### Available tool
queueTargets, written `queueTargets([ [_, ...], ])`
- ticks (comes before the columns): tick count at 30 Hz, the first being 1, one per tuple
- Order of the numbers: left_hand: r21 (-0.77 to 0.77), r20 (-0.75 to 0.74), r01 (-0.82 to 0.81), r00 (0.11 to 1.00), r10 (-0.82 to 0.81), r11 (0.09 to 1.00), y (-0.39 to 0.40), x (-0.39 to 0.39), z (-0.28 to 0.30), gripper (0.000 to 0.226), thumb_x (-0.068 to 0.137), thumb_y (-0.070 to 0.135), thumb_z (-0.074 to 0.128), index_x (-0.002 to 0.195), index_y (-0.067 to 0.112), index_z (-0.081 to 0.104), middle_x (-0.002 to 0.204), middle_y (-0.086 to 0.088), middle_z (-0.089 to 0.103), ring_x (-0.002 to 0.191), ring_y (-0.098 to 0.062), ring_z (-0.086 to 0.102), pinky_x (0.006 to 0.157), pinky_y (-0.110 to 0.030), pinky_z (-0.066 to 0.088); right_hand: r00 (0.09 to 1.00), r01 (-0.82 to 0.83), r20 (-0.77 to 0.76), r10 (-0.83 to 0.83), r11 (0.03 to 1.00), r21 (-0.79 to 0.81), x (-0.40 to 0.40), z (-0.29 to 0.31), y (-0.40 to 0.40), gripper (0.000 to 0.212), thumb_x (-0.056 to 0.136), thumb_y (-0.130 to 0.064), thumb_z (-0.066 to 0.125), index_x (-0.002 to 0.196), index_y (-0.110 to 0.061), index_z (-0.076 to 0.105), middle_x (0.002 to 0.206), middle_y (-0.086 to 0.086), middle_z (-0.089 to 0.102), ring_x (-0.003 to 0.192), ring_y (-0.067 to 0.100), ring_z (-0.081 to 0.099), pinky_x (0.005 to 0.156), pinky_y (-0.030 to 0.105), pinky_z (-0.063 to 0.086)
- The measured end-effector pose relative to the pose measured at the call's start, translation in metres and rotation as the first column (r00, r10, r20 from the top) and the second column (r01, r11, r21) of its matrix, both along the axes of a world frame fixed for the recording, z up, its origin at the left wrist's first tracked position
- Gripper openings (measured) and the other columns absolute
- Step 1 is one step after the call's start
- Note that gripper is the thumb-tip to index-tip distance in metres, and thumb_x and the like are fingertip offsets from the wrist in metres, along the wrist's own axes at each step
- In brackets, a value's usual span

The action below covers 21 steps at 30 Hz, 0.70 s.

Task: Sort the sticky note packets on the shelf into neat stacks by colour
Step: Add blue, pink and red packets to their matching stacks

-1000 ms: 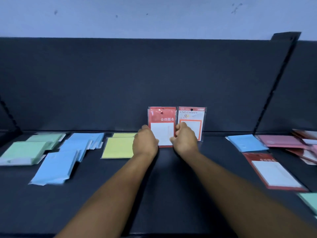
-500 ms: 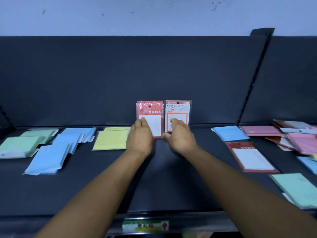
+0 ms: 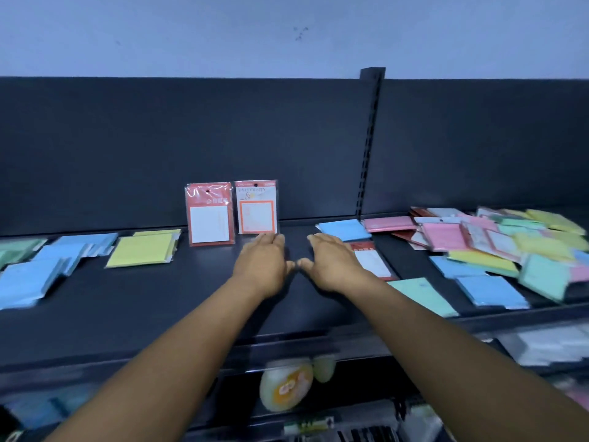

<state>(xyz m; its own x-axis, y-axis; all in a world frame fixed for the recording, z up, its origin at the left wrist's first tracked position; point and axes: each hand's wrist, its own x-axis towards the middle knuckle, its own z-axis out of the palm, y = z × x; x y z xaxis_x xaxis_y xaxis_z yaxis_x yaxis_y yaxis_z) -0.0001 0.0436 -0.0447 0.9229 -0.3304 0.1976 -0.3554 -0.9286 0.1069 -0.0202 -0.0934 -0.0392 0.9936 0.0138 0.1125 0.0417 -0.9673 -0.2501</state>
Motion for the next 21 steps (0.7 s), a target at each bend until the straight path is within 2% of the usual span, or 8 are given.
queueTargets([
  [4,0.016,-0.058,0.054,0.997,-0.053,0.998,-0.042,-0.012,-0.004,0.068,0.096,0.046,0.045,0.149,0.01,0.023,0.154,-0.009,0.029,0.143,-0.025,0.024,0.114,-0.035,0.022,0.997,0.078,-0.022,-0.078,0.997,-0.015,-0.013,-0.001,-0.043,0.047,0.093,-0.043,0.05,0.13,-0.014,0.048,0.138,0.007,0.049,0.13,0.025,0.041,0.105,0.034,0.032],
  [6,0.018,-0.078,0.078,0.994,-0.077,0.997,-0.062,-0.015,-0.006,0.065,0.095,0.044,0.046,0.148,0.012,0.026,0.152,-0.009,0.033,0.141,-0.026,0.027,0.114,-0.037,0.026,0.992,0.117,-0.039,-0.118,0.993,-0.028,-0.02,-0.001,-0.064,0.046,0.094,-0.042,0.048,0.132,-0.015,0.047,0.139,0.006,0.048,0.13,0.025,0.04,0.105,0.034,0.031],
  [10,0.01,-0.076,0.135,0.988,-0.134,0.991,-0.098,-0.015,-0.01,0.052,0.094,0.042,0.048,0.139,0.017,0.041,0.138,-0.007,0.05,0.126,-0.026,0.045,0.103,-0.036,0.038,0.982,0.179,-0.053,-0.181,0.983,-0.039,-0.027,0.0,-0.1,0.044,0.094,-0.041,0.048,0.13,-0.015,0.049,0.137,0.006,0.05,0.127,0.027,0.043,0.102,0.035,0.034],
  [13,0.014,-0.105,0.141,0.985,-0.139,0.99,-0.116,-0.011,-0.008,0.055,0.096,0.042,0.045,0.144,0.017,0.035,0.144,-0.009,0.045,0.131,-0.027,0.041,0.106,-0.037,0.035,0.977,0.201,-0.071,-0.202,0.979,-0.019,-0.029,0.0,-0.12,0.042,0.095,-0.04,0.048,0.127,-0.014,0.051,0.135,0.008,0.052,0.125,0.028,0.045,0.1,0.035,0.036],
  [17,0.049,-0.125,0.112,0.987,-0.105,0.992,-0.128,0.004,-0.002,0.057,0.098,0.042,0.039,0.148,0.016,0.027,0.147,-0.01,0.039,0.135,-0.028,0.037,0.108,-0.038,0.031,0.972,0.23,-0.056,-0.229,0.973,-0.001,-0.017,0.004,-0.137,0.05,0.096,-0.041,0.048,0.137,-0.012,0.044,0.143,0.007,0.046,0.131,0.028,0.041,0.106,0.037,0.034],
  [21,0.072,-0.157,0.106,0.983,-0.094,0.992,-0.131,0.028,0.0,0.054,0.1,0.041,0.036,0.147,0.015,0.029,0.15,-0.007,0.035,0.137,-0.027,0.034,0.109,-0.04,0.03,0.974,0.199,-0.091,-0.206,0.977,-0.074,0.01,0.006,-0.152,0.062,0.098,-0.041,0.043,0.15,-0.014,0.023,0.156,0.006,0.026,0.143,0.026,0.025,0.115,0.038,0.02],
])
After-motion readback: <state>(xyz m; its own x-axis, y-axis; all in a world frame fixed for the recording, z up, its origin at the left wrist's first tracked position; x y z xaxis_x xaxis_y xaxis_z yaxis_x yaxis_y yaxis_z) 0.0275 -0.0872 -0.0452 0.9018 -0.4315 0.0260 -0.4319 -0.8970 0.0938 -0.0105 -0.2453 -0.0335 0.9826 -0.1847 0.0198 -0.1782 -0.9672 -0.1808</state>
